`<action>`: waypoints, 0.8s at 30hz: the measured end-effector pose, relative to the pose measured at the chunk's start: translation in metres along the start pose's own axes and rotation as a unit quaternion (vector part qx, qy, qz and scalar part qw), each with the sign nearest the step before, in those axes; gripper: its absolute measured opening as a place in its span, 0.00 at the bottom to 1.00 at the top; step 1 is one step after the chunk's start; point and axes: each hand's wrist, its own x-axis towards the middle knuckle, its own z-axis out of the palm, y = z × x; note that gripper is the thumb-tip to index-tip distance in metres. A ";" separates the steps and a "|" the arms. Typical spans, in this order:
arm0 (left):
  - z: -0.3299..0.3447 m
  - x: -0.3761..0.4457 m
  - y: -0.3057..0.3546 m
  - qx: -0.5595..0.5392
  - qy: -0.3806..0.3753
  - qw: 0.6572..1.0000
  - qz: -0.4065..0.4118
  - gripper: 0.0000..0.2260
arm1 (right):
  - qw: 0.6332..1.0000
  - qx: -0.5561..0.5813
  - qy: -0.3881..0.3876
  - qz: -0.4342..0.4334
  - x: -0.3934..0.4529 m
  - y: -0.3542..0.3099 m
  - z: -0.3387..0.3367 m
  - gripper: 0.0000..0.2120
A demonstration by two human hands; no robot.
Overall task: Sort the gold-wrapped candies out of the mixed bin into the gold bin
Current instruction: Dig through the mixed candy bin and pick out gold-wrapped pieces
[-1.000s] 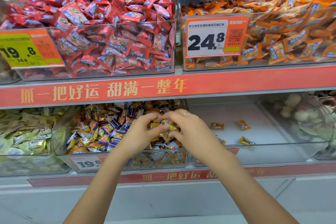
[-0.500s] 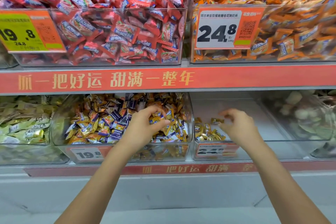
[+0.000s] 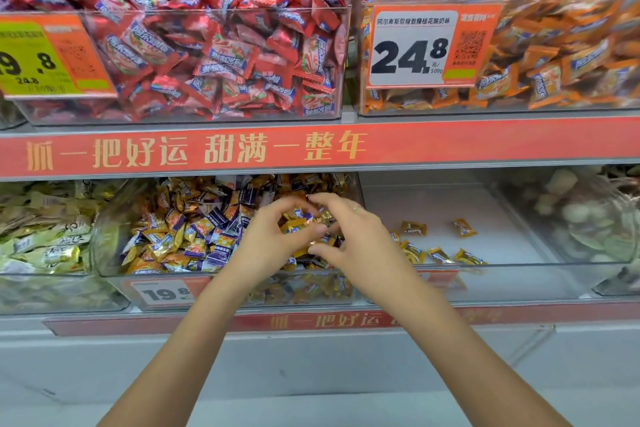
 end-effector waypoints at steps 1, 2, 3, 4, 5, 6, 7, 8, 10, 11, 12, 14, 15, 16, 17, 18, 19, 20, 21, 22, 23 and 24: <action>-0.001 0.000 -0.001 0.002 -0.003 1.000 0.002 0.07 | 1.000 0.000 0.002 -0.005 0.002 -0.002 0.002 0.28; -0.002 0.000 -0.002 0.008 -0.003 1.000 0.004 0.09 | 1.000 0.004 0.004 -0.012 0.003 -0.002 0.005 0.27; -0.003 0.000 -0.003 0.015 -0.002 1.000 0.005 0.10 | 1.000 0.011 0.008 -0.015 0.004 -0.002 0.008 0.26; -0.004 0.000 -0.003 0.018 0.002 1.000 0.007 0.10 | 1.000 0.014 0.014 -0.011 0.005 -0.003 0.010 0.27; -0.005 0.001 -0.004 0.017 0.005 1.000 0.007 0.09 | 1.000 0.008 0.019 0.000 0.007 -0.003 0.011 0.29; -0.007 0.001 -0.003 0.013 0.006 1.000 0.006 0.07 | 1.000 -0.011 0.019 0.013 0.008 -0.004 0.011 0.33; -0.009 0.002 -0.004 0.007 0.002 1.000 0.005 0.06 | 0.999 -0.037 0.009 0.026 0.010 -0.005 0.011 0.35; -0.011 0.002 -0.004 0.003 -0.005 1.000 0.005 0.05 | 0.998 -0.062 -0.004 0.031 0.013 -0.006 0.010 0.34; -0.013 0.003 -0.004 0.006 -0.012 1.000 0.006 0.04 | 0.996 -0.082 -0.014 0.027 0.017 -0.006 0.009 0.25; -0.014 0.004 -0.004 0.013 -0.009 1.000 0.009 0.04 | 0.996 -0.082 -0.007 0.032 0.017 -0.007 0.008 0.21; -0.015 0.004 -0.004 0.021 0.000 1.000 0.013 0.05 | 0.996 -0.080 0.004 0.043 0.017 -0.007 0.009 0.19; -0.016 0.005 -0.005 0.031 0.022 0.999 0.026 0.05 | 0.995 -0.069 0.027 0.060 0.017 -0.008 0.008 0.18; -0.017 0.005 -0.006 0.038 0.031 0.998 0.027 0.05 | 0.996 -0.053 0.042 0.063 0.017 -0.008 0.006 0.18; -0.018 0.006 -0.007 0.051 0.039 0.998 0.025 0.06 | 0.996 -0.033 0.062 0.063 0.016 -0.008 0.003 0.18; -0.019 0.006 -0.008 0.066 0.042 0.997 0.020 0.07 | 0.994 -0.014 0.090 0.058 0.014 -0.007 -0.001 0.17; -0.020 0.007 -0.008 0.077 0.041 0.996 0.015 0.07 | 0.991 0.001 0.121 0.055 0.011 -0.004 -0.007 0.16; -0.020 0.008 -0.009 0.084 0.038 0.996 0.012 0.08 | 0.986 0.020 0.152 0.058 0.007 0.000 -0.013 0.14; -0.020 0.008 -0.010 0.088 0.033 0.995 0.009 0.08 | 0.980 0.046 0.180 0.065 0.002 0.006 -0.019 0.12; -0.019 0.009 -0.010 0.091 0.028 0.995 0.010 0.08 | 0.974 0.077 0.200 0.076 -0.003 0.014 -0.024 0.11; -0.018 0.009 -0.009 0.089 0.022 0.996 0.011 0.09 | 0.966 0.114 0.215 0.087 -0.007 0.022 -0.029 0.09; -0.017 0.009 -0.008 0.083 0.015 0.996 0.011 0.09 | 0.957 0.149 0.228 0.098 -0.009 0.031 -0.033 0.09; -0.015 0.009 -0.006 0.075 0.009 0.997 0.009 0.10 | 0.949 0.170 0.240 0.110 -0.010 0.041 -0.037 0.09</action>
